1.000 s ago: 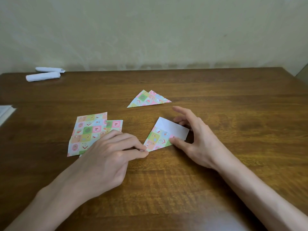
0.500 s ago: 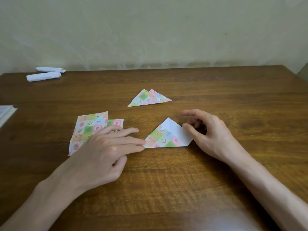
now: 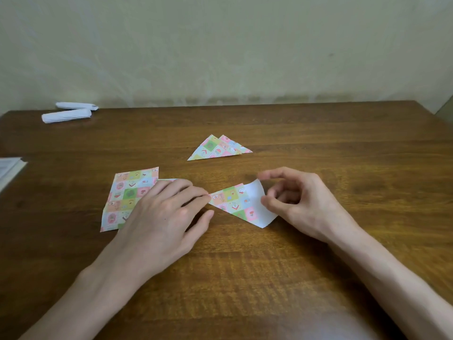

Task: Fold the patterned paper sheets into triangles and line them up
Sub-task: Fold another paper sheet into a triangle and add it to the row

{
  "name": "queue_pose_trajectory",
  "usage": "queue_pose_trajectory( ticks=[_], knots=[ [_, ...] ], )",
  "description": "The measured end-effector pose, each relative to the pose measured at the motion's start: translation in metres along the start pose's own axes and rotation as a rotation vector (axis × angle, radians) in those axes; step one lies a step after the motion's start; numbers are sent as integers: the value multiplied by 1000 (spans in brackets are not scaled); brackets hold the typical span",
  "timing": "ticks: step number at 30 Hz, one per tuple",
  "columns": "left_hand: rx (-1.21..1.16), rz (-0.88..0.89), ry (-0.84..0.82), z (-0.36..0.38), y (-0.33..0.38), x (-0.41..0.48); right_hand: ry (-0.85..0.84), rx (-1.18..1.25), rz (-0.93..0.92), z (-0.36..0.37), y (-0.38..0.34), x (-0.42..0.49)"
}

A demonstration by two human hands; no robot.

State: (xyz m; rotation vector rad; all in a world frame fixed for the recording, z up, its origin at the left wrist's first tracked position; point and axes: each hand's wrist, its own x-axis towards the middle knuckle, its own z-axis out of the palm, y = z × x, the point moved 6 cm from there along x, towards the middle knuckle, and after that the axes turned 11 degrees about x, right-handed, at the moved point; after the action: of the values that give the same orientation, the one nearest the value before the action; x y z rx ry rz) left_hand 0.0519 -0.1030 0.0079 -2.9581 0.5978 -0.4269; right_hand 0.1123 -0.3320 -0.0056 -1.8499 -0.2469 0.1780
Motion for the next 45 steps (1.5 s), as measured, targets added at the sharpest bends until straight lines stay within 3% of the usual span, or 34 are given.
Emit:
queue_pose_trajectory(
  ticks=[9, 14, 17, 22, 29, 34, 41, 45],
  knots=[
    [-94, 115, -62, -5, 28, -7, 7, 73, 65, 11, 2, -5],
    [-113, 118, -150, 1, 28, -10, -143, 54, 25, 13, -10, -9],
    [-136, 129, -178, 1, 25, -12, -245, -51, -29, 12, -17, -12],
    [-152, 163, -196, 5, 19, -15, -323, -424, -237, 11, -20, -13],
    [-189, 183, -185, 4, 17, -14, -308, -519, -411, 10, -25, -16],
    [-204, 198, -170, 4, 18, -14, -374, -572, -440, 16, -25, -18],
    [-291, 197, -167, 1, 15, -16, -428, -436, -345, 17, -12, -14],
    [-338, 209, -187, 0, 14, -17, -375, -357, -307, 17, -9, -10]
  ],
)
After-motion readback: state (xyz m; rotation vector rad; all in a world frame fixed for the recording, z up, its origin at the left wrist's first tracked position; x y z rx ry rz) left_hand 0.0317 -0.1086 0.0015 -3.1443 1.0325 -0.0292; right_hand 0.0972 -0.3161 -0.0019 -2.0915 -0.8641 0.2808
